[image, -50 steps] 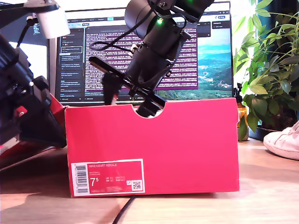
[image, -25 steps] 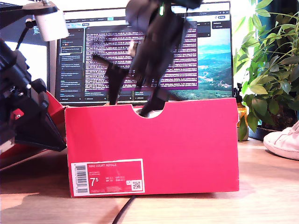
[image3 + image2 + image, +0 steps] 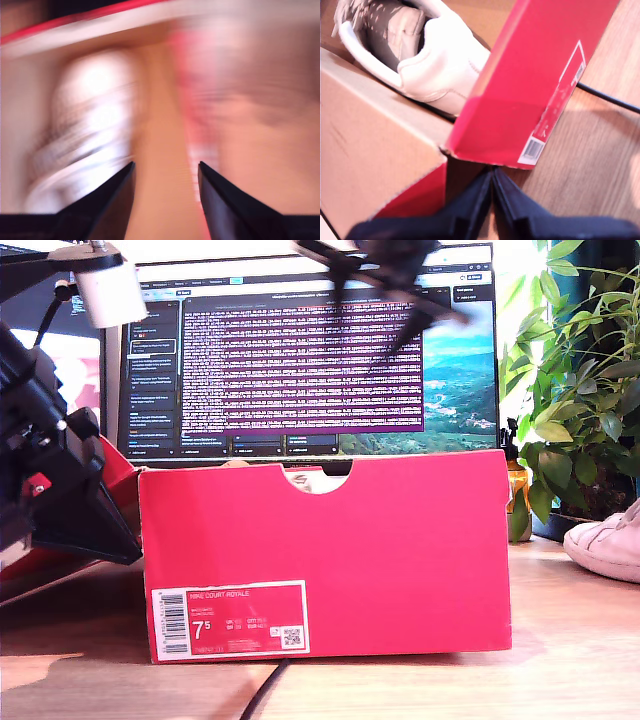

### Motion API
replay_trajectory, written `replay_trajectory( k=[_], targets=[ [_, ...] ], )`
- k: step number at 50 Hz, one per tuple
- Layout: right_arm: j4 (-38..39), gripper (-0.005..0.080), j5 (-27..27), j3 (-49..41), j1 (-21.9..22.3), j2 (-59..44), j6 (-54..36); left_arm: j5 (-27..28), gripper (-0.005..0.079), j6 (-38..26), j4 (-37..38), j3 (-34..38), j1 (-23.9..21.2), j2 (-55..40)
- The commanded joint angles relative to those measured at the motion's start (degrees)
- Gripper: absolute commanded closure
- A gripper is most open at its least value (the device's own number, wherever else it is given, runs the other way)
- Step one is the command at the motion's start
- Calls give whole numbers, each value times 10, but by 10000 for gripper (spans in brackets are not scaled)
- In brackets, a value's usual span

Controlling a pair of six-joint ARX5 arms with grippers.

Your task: Pack the white shoes by picking the first shoe and placing it inside the red shoebox, left side, then picking and rotating the second shoe and placing it in the shoebox

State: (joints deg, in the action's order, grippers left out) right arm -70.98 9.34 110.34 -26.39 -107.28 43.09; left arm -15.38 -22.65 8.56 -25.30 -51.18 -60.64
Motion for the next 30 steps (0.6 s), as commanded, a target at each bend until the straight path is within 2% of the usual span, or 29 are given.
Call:
replay_trajectory(
  k=[1, 10, 17, 22, 30],
  targets=[
    [-11, 396, 27, -3, 10, 3, 35, 1, 762, 4, -4, -7, 0, -5],
    [-70, 396, 101, -7, 38, 4, 98, 1, 762, 4, -4, -7, 0, -5],
    [-71, 396, 110, -7, 50, 7, 116, 1, 762, 4, -4, -7, 0, -5],
    [-73, 396, 140, -8, 52, 7, 132, 1, 762, 4, -4, -7, 0, -5],
    [-73, 395, 145, -28, 63, 16, 165, 1, 762, 4, -4, -7, 1, -5]
  ],
)
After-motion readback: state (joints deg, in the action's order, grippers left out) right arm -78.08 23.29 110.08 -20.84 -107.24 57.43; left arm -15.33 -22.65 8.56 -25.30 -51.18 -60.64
